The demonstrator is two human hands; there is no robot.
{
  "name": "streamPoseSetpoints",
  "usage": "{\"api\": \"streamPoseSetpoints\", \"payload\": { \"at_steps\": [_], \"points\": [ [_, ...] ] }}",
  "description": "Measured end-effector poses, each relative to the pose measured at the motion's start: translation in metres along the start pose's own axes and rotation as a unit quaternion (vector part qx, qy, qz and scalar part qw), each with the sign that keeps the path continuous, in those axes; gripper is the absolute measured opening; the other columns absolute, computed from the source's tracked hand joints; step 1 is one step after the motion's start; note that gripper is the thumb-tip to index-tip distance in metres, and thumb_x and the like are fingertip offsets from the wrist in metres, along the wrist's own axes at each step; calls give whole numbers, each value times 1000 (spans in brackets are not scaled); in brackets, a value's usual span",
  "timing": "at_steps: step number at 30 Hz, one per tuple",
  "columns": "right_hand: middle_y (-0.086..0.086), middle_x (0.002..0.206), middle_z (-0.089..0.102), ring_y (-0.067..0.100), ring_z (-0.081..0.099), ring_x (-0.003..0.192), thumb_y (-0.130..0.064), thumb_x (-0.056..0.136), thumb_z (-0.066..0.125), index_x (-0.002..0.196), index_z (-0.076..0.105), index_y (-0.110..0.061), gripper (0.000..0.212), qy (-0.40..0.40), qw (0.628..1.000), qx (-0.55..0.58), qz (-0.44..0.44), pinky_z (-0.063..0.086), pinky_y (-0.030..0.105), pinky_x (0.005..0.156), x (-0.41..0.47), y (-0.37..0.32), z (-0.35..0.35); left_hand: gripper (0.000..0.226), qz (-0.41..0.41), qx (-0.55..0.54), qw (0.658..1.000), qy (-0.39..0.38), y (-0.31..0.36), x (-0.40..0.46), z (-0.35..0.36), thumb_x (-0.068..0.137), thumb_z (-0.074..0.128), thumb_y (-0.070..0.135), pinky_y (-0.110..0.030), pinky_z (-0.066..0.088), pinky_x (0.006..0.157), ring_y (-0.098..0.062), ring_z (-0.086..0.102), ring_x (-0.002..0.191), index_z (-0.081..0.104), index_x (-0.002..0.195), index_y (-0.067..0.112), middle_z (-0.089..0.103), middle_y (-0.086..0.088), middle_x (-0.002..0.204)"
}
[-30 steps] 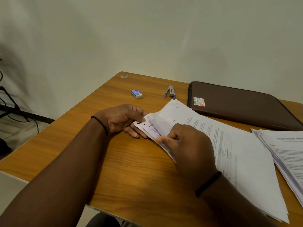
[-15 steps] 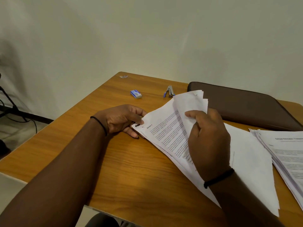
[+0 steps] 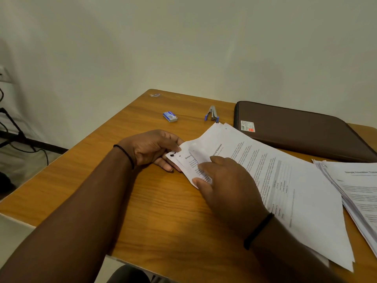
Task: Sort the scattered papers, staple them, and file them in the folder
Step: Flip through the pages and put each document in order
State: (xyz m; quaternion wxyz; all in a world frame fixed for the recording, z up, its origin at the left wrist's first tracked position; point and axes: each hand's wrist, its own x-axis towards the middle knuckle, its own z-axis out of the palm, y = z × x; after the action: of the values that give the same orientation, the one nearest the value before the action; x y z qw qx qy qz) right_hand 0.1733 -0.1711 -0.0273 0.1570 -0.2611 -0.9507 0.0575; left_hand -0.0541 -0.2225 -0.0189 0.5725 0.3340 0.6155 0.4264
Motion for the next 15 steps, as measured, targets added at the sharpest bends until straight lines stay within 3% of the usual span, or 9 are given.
{"api": "streamPoseSetpoints", "payload": {
  "at_steps": [7,15],
  "points": [
    [-7,136,56,15,52,120,-66,92,48,140,51,-29,61,-43,999,-31,3,44,29,98,-1,-3,-6,23,4,3,1000,2,-1,1,0,100,47,2,-26,60,52,-23,73,69,63,116,3,72,-23,104],
    [-9,138,56,14,54,120,-72,92,38,138,53,-31,64,-24,999,-9,31,44,26,95,-1,-4,-2,27,13,-7,1000,-20,0,-2,-1,95,54,4,-25,60,53,-23,74,71,60,121,4,73,-21,105]
  ]
}}
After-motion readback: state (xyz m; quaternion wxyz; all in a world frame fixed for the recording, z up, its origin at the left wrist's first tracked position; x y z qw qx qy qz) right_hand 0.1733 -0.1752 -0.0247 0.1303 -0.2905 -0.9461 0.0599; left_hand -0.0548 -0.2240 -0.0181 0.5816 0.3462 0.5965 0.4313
